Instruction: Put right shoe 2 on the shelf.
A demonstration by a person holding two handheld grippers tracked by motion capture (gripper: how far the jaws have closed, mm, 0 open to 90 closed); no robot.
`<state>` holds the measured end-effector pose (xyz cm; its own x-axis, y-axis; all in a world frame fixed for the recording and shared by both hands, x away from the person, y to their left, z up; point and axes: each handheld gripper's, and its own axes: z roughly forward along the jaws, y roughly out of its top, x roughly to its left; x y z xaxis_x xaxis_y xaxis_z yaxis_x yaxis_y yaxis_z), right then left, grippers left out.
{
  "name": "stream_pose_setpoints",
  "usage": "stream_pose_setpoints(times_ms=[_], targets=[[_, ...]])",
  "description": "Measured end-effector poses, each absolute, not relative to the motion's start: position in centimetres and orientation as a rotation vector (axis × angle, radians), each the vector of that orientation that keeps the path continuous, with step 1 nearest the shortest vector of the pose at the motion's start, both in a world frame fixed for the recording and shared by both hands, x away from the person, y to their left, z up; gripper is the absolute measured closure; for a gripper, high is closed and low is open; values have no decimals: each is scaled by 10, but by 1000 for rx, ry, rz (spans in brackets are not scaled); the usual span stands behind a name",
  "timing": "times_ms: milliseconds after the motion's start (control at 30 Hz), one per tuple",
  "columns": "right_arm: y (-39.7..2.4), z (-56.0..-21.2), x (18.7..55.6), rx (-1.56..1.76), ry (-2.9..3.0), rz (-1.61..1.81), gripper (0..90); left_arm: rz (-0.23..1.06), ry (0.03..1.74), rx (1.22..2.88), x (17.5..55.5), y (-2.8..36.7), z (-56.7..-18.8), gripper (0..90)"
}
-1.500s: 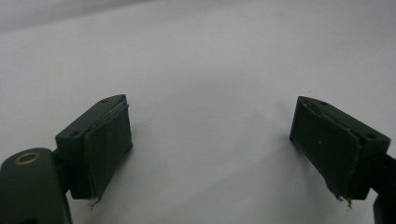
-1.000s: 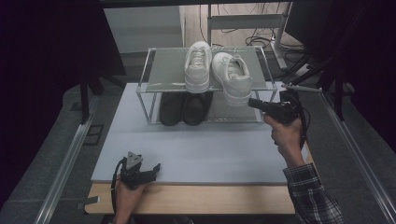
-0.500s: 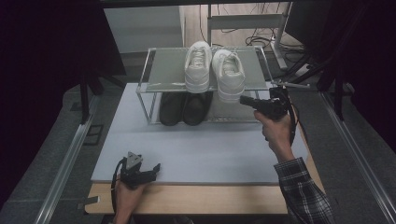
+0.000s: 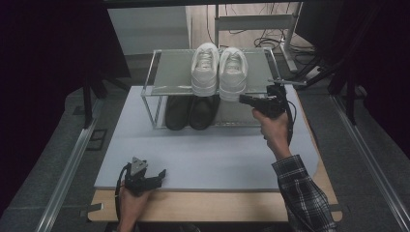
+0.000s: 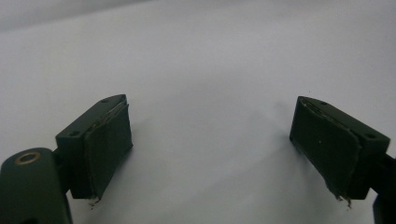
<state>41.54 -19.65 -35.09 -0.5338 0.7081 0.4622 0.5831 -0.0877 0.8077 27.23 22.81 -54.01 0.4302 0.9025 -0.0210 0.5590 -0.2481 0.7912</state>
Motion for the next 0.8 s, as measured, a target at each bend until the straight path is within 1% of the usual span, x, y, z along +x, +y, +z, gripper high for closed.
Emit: stream_pose_setpoints(times_ms=[367, 700, 800], targets=[[-185, -350, 431, 1469, 2031, 1661, 897, 578, 1237, 1930, 272, 228, -540, 123], [-188, -353, 430, 1478, 2046, 1664, 893, 578, 1236, 1933, 272, 228, -540, 123], [-192, -355, 428, 1482, 2051, 1669, 880, 579, 1236, 1933, 272, 228, -540, 123]])
